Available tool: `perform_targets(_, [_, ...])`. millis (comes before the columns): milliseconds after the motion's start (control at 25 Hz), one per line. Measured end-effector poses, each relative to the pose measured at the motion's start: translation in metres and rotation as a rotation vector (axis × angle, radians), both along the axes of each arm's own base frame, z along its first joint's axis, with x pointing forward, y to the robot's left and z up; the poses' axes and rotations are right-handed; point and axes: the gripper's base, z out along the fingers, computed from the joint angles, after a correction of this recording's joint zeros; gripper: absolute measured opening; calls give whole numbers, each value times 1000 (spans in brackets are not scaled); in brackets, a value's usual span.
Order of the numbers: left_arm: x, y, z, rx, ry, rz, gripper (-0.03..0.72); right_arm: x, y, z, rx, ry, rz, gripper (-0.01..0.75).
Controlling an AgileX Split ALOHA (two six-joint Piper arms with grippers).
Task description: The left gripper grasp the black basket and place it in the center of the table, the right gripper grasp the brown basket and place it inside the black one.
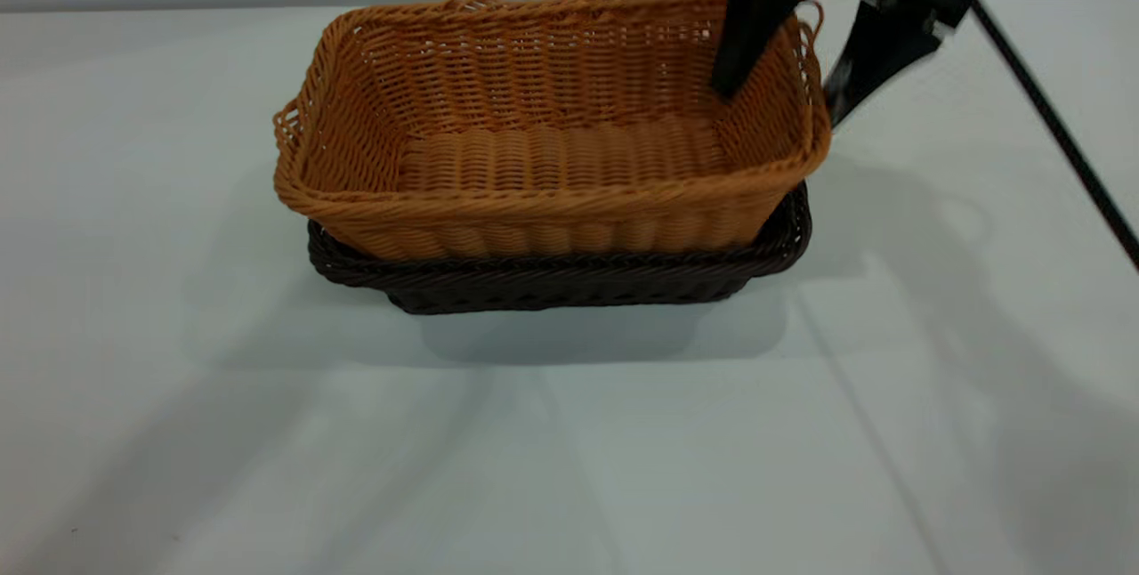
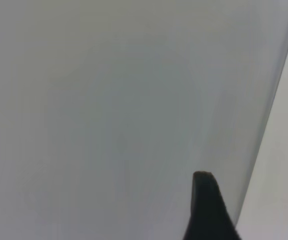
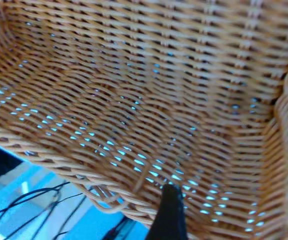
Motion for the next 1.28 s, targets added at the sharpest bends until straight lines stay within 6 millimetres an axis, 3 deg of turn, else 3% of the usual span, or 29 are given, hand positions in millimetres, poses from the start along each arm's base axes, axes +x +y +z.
perform_targets(200, [-15,9,18,-24,-38,1,419,9,-4,49,-41,-135,-9,549])
perform_targets(440, [-51,31,43,-47,-26,23,419,-10,-12,131,-39,-306,-35,545])
perform_targets(560, [-71,44,50,-72,46,60,419,-32,-17,182,-11,-417,-42,545])
perform_targets(760, [-108,67,57,-136,182,144,419,-89,-32,269,20,-638,-50,545])
perform_targets(960, [-143,89,61,-205,316,245,419,-152,-52,329,11,-817,-103,545])
perform_targets(1120, [-168,108,61,-250,404,364,419,-203,-68,350,-4,-915,-133,544])
perform_targets(1280, [-182,120,66,-359,383,445,419,-246,-82,334,-49,-911,-142,544])
